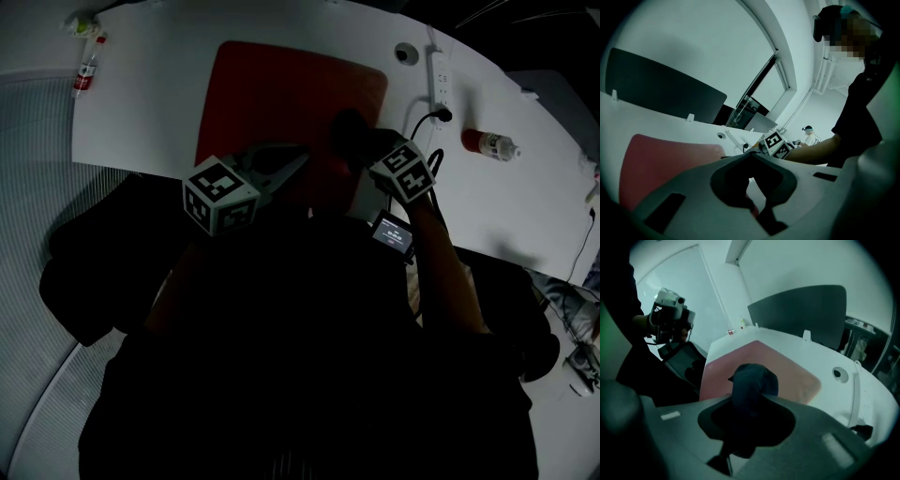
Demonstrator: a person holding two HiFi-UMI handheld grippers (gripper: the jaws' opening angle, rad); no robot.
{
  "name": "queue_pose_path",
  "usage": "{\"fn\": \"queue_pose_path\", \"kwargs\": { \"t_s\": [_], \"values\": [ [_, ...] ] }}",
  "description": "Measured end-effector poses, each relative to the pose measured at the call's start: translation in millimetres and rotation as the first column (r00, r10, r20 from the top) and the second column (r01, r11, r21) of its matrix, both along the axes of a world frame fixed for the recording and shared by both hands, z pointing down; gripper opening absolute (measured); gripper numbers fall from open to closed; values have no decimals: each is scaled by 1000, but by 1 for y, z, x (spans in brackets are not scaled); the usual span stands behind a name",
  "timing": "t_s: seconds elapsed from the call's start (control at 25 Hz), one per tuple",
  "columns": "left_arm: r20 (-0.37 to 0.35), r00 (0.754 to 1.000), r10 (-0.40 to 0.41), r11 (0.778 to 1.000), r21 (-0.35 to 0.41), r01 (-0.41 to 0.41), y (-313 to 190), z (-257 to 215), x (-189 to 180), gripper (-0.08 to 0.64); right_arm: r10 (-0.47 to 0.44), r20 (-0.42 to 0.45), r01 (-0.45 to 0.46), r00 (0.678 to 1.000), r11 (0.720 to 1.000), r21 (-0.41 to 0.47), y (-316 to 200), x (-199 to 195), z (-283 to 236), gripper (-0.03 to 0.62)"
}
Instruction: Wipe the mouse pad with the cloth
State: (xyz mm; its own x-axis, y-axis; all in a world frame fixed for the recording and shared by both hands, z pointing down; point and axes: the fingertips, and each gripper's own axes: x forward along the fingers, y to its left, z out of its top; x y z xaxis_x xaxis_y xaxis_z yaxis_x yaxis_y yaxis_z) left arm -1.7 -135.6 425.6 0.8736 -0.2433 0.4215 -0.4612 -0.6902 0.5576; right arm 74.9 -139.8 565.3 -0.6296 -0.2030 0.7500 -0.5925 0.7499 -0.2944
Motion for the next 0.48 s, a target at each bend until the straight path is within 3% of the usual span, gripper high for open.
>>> {"fn": "queue_pose_path", "kwargs": {
  "t_s": [0.48],
  "values": [
    [23, 999, -29, 998, 49, 28, 23, 1, 14, 8, -17, 89, 7, 996, 993, 118, 23, 16, -76, 84]
  ]
}}
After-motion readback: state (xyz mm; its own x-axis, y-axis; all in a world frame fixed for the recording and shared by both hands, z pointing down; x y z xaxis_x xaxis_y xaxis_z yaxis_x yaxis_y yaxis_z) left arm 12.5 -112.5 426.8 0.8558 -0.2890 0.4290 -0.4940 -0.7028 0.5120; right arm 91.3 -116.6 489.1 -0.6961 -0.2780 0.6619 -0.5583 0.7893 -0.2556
